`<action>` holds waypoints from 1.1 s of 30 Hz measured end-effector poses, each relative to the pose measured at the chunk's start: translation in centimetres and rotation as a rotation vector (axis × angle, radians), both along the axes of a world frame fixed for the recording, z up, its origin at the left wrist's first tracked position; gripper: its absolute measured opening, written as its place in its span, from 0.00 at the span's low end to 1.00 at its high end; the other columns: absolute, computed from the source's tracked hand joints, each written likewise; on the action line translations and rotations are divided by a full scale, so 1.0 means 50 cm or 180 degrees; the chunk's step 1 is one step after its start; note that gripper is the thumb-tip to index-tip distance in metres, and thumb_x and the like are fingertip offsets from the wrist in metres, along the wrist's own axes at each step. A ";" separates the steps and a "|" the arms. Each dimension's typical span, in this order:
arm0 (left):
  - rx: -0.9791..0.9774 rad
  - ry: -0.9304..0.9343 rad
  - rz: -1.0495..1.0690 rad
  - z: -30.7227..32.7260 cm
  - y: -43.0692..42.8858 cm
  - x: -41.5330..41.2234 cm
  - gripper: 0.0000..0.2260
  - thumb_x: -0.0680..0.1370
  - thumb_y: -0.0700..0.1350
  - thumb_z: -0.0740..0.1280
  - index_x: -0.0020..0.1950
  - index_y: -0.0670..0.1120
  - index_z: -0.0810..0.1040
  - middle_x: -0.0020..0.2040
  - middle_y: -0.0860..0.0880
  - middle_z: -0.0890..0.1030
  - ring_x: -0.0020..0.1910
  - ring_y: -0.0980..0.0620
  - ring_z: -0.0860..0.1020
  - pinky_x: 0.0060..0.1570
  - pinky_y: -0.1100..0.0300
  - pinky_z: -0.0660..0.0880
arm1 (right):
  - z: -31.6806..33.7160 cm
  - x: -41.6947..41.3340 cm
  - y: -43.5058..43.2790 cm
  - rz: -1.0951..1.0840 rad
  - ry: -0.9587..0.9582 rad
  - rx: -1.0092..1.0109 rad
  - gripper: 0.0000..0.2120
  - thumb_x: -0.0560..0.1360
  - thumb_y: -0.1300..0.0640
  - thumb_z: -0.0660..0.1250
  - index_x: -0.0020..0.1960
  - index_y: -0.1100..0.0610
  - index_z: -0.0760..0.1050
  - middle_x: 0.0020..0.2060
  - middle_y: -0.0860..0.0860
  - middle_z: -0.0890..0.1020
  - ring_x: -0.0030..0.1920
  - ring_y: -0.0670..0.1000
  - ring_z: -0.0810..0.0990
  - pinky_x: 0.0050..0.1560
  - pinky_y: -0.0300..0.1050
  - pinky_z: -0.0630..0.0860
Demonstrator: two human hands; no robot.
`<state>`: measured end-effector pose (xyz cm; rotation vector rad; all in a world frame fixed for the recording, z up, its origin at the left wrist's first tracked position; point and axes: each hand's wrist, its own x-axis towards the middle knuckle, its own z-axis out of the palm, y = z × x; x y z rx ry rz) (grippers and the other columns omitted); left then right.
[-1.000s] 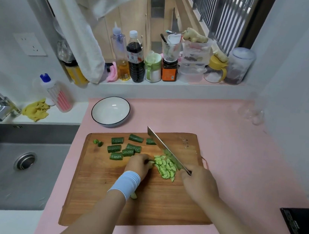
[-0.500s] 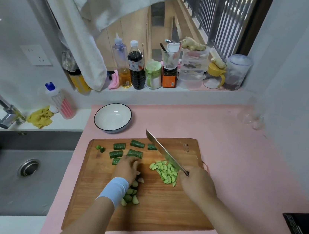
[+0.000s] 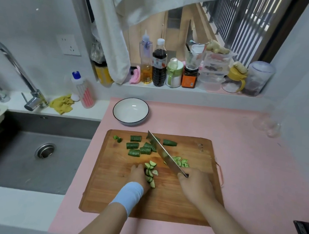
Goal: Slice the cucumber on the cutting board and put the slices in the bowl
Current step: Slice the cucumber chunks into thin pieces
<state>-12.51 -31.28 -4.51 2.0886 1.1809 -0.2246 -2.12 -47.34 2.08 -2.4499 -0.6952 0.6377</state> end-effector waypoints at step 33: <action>0.0422 -0.0479 -0.0300 0.002 0.061 0.060 0.22 0.78 0.39 0.61 0.72 0.48 0.69 0.71 0.48 0.69 0.66 0.46 0.73 0.65 0.54 0.71 | -0.021 0.015 -0.047 -0.0444 0.0095 -0.0418 0.15 0.82 0.50 0.59 0.40 0.49 0.78 0.34 0.47 0.81 0.37 0.51 0.80 0.38 0.44 0.75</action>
